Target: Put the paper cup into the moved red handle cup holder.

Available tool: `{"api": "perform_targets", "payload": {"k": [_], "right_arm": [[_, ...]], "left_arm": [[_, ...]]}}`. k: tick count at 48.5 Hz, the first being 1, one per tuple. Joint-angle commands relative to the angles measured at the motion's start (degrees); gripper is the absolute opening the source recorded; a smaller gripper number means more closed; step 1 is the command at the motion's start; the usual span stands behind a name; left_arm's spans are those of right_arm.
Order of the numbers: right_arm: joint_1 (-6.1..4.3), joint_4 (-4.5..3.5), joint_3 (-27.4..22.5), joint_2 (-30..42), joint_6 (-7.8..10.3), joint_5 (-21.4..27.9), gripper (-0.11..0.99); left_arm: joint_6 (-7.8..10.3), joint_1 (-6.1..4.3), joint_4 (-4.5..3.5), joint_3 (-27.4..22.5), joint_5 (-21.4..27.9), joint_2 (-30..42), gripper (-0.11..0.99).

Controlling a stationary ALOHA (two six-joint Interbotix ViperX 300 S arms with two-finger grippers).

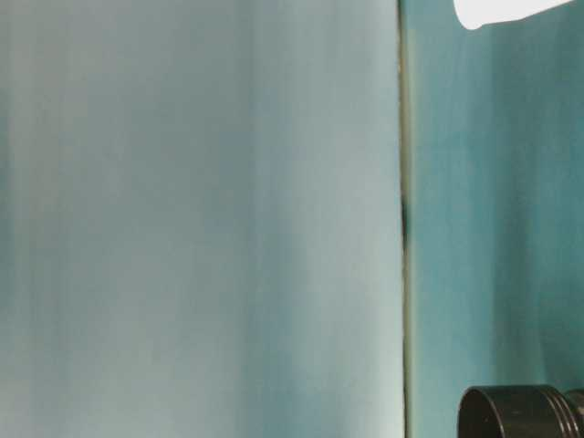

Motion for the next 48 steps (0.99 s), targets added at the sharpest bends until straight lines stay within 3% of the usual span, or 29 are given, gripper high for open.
{"api": "perform_targets", "payload": {"k": [1,5,9,15,26,31,36,43,48], "right_arm": [[-0.09,0.35,-0.4,0.8,0.26,-0.3,0.00],[-0.09,2.64,-0.8,1.4,1.41,3.1,-0.02],[-0.09,4.13,-2.0,1.8,3.69,7.5,-0.08],[-0.09,4.13,-3.7,1.7,6.68,12.7,-0.10],[-0.53,4.13,-4.1,2.0,7.47,19.8,-0.10],[-0.97,4.13,-4.1,2.5,8.96,22.5,-0.10],[-1.41,4.13,-4.0,3.2,10.20,24.6,-0.10],[-1.49,4.13,-4.1,3.3,10.28,24.8,-0.10],[-1.49,4.13,-4.1,3.3,10.37,24.5,-0.10]], "left_arm": [[-3.34,-0.35,0.26,-1.7,1.8,0.6,0.03],[-6.24,-0.44,0.35,-2.8,5.6,1.3,0.03],[-7.21,-0.44,0.70,-3.9,9.3,1.9,0.03],[-7.03,-0.44,0.79,-6.3,15.2,2.2,0.03],[-6.94,-0.26,0.79,-11.0,31.8,4.4,0.03],[-6.94,-0.09,0.79,-12.7,37.9,6.2,0.03],[-7.91,-0.09,0.79,-13.6,40.3,8.6,0.03],[-9.40,0.09,0.70,-15.3,42.5,12.0,0.03],[-10.99,0.18,0.79,-16.7,46.8,14.9,0.03]]}}
